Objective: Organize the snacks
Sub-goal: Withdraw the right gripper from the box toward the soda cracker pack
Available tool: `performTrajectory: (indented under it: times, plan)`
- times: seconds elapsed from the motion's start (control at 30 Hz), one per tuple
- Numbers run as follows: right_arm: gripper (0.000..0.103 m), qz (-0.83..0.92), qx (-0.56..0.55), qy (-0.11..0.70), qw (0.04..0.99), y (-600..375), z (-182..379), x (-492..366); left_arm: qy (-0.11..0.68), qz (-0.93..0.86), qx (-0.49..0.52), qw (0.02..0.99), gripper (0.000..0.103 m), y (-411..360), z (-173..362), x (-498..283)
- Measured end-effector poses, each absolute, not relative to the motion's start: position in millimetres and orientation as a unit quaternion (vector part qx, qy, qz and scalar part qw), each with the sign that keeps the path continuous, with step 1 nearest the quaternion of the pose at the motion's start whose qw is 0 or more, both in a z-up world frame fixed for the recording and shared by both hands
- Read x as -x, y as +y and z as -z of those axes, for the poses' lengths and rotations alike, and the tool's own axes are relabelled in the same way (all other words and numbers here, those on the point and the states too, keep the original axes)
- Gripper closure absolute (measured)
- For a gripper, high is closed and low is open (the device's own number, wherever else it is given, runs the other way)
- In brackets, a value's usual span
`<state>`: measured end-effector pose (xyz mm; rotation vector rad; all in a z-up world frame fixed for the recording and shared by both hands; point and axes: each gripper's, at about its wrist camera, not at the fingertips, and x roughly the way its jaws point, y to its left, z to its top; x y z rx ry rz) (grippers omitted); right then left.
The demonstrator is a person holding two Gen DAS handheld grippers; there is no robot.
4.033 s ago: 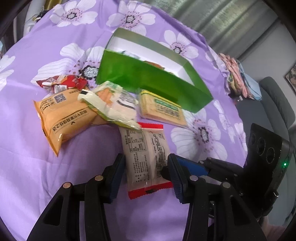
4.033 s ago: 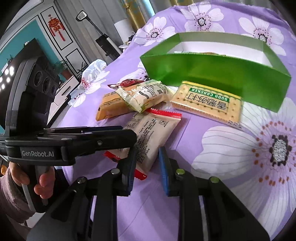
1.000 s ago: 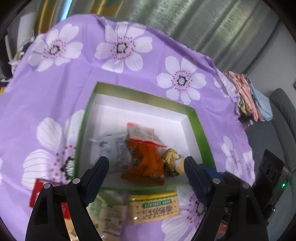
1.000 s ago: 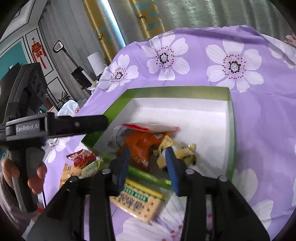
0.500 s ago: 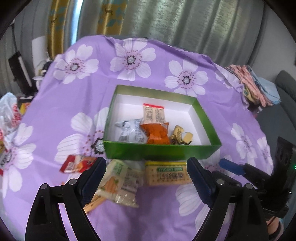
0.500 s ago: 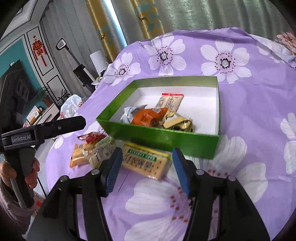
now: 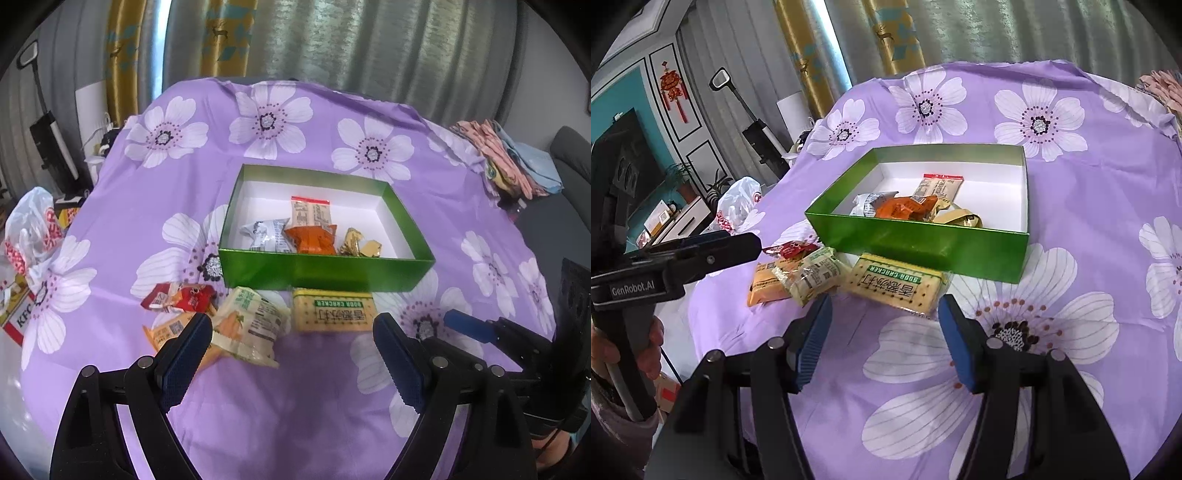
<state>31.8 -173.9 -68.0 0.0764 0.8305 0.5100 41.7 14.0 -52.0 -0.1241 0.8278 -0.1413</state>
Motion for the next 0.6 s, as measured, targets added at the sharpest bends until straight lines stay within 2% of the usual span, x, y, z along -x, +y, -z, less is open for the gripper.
performTrajectory:
  times: [0.6]
  plan:
    - [0.042, -0.24, -0.032, 0.41, 0.879, -171.2, 75.1, -24.8, 0.407, 0.081, 0.044, 0.909, 0.014, -1.9, 62.4, -33.2]
